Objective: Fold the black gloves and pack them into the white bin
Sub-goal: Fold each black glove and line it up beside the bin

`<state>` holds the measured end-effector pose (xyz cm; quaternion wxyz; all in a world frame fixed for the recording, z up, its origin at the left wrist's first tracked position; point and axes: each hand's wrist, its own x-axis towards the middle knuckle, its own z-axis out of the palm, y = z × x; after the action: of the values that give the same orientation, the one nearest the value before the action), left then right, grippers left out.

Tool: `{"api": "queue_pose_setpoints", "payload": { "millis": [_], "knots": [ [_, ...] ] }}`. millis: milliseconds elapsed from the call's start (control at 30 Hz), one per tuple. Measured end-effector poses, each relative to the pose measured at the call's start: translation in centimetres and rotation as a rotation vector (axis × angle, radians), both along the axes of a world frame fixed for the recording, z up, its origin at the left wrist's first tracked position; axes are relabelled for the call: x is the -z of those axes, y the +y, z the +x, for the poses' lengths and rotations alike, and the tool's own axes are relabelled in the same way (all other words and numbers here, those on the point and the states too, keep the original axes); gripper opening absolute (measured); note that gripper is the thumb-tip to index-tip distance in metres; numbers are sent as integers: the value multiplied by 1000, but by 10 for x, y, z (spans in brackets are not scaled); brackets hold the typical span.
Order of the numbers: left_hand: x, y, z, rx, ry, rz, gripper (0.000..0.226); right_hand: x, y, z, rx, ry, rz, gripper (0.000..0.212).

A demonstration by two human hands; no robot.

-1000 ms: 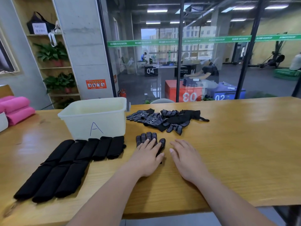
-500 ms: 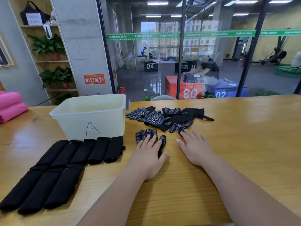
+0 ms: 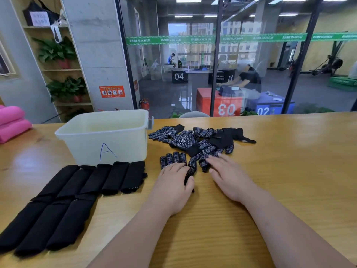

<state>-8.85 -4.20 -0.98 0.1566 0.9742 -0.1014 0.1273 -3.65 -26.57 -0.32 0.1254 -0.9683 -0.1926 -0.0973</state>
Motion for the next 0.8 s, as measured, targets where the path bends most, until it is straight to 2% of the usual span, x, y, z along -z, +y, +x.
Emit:
{"api": "queue_pose_setpoints", "payload": {
  "millis": [100, 200, 300, 433, 567, 633, 700, 800],
  "knots": [
    [1, 0, 1, -9, -1, 0, 55, -2, 5, -2, -4, -20, -14, 47],
    [3, 0, 1, -18, -3, -3, 56, -11, 10, -11, -87, -87, 101, 41],
    [2, 0, 1, -36, -4, -1, 56, -9, 4, -10, -101, -81, 166, 45],
    [-2, -1, -1, -66, 7, -4, 56, -5, -7, -5, -9, 33, 84, 46],
    [-5, -1, -4, -85, 24, -2, 56, -12, -8, -5, 207, -136, -38, 33],
    [-6, -2, -4, -89, 26, 1, 56, -12, -11, -5, 249, -161, -63, 29],
    [-7, -2, -5, -91, 26, 1, 56, -12, -17, -5, 240, -179, -31, 25],
    [-9, -2, -6, -89, 21, 9, 55, -15, -22, -10, 123, -124, 152, 29]
  ]
}}
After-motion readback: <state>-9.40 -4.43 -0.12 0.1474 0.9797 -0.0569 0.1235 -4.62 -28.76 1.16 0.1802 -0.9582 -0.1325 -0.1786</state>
